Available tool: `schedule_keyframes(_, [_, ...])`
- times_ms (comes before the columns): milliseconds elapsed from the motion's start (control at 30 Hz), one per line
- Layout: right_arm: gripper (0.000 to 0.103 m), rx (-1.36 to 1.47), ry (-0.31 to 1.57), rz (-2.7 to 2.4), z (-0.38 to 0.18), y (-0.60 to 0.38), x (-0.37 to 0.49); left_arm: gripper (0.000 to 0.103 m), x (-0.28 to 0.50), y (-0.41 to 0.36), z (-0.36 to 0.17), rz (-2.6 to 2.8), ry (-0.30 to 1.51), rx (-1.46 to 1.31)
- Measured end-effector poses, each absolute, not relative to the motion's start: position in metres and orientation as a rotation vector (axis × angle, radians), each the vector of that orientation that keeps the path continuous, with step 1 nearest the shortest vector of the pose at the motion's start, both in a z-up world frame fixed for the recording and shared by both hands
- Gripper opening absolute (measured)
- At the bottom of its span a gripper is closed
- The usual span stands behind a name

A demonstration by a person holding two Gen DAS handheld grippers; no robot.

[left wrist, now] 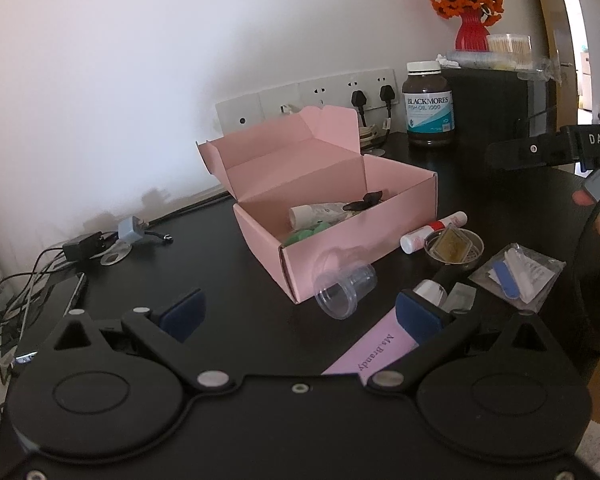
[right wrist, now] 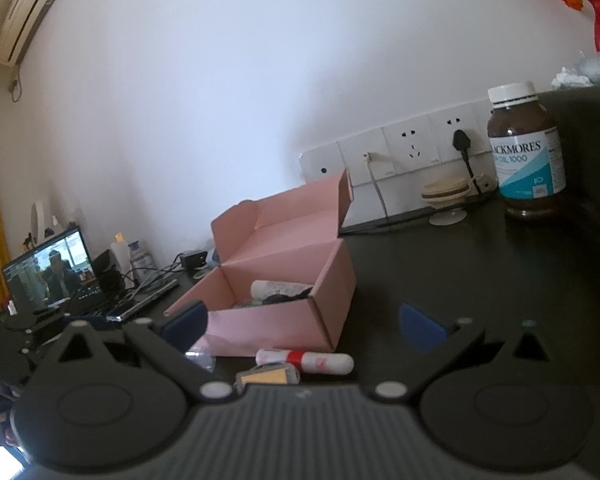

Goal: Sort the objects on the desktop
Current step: 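Move the left tool down toward the clear plastic cup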

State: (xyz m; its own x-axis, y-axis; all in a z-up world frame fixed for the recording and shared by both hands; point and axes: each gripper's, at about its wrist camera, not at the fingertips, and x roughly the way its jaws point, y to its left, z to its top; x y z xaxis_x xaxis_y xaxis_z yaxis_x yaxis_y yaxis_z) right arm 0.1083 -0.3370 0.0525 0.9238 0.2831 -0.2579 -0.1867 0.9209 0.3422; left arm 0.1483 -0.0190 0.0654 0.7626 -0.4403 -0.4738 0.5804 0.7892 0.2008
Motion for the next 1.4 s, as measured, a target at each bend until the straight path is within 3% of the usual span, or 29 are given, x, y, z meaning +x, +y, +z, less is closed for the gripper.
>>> schedule_keyframes(600, [0.102,0.343,0.371,0.173,0.046,-0.343,0.118,0.103,0.142,-0.016,0.061,-0.693,0.405,0.321])
schedule_keyframes(933, [0.102,0.351,0.375,0.184,0.046,-0.343,0.118,0.102,0.155,-0.042,0.055,-0.728,0.523,0.261])
schedule_keyframes(1233, [0.102,0.361,0.385,0.189,0.045,-0.344,0.12,0.087,0.202,-0.042,0.06,-0.635,0.725,-0.057])
schedule_keyframes(1400, [0.102,0.367,0.389,0.194,0.044,-0.345,0.12,0.065,0.212,-0.051,0.058,-0.596,0.808,-0.091])
